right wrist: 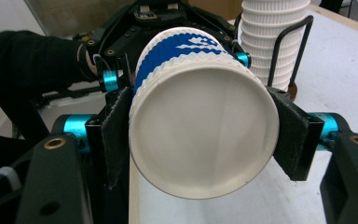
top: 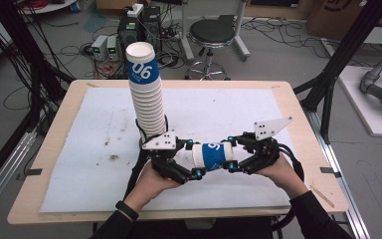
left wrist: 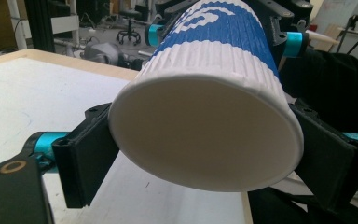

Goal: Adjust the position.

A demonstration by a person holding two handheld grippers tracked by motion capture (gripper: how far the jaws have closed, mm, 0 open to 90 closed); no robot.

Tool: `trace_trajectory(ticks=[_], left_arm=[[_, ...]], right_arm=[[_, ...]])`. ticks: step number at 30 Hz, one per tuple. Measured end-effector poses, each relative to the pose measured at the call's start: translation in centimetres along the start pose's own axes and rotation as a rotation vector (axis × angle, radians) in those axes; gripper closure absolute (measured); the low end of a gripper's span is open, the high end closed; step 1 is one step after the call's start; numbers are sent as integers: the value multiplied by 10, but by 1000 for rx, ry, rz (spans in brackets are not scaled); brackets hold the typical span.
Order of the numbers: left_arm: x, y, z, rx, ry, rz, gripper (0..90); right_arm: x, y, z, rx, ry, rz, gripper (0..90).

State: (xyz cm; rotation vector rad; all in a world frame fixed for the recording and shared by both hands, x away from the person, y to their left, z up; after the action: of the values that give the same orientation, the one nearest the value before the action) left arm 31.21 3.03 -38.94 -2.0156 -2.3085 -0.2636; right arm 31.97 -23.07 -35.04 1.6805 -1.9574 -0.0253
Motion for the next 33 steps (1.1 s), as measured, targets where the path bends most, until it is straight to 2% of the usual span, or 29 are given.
trace_trajectory(ticks=[4, 8, 15, 21, 33], left_arm=[[1, 0, 0, 0, -3, 0, 139], [4, 1, -1, 11, -32, 15, 153], [5, 1, -2, 6, -41, 27, 176], [6, 1, -3, 1, -69, 28, 176], [1, -3, -5, -27, -61, 22, 139]], right_arm=[[-1, -1, 0, -8, -12, -7, 299], [0, 0, -1, -16, -28, -20, 299], [1, -1, 0, -13, -42, -30, 302], [3, -1, 0, -29, -54, -53, 303], [2, 0, 1, -2, -51, -62, 302]])
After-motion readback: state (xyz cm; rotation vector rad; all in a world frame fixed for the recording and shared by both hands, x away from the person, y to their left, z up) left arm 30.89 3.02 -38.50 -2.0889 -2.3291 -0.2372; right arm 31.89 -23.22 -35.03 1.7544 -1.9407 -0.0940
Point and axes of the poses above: each handheld gripper's, and its own axes: x roughly backward along the jaws, z roughly out of its underside, y roughly to its left, the point moved 2 cm from there along -x, roughly forward along the jaws, and after that the axes turned 14 degrees about -x, right-handed, at the moved point
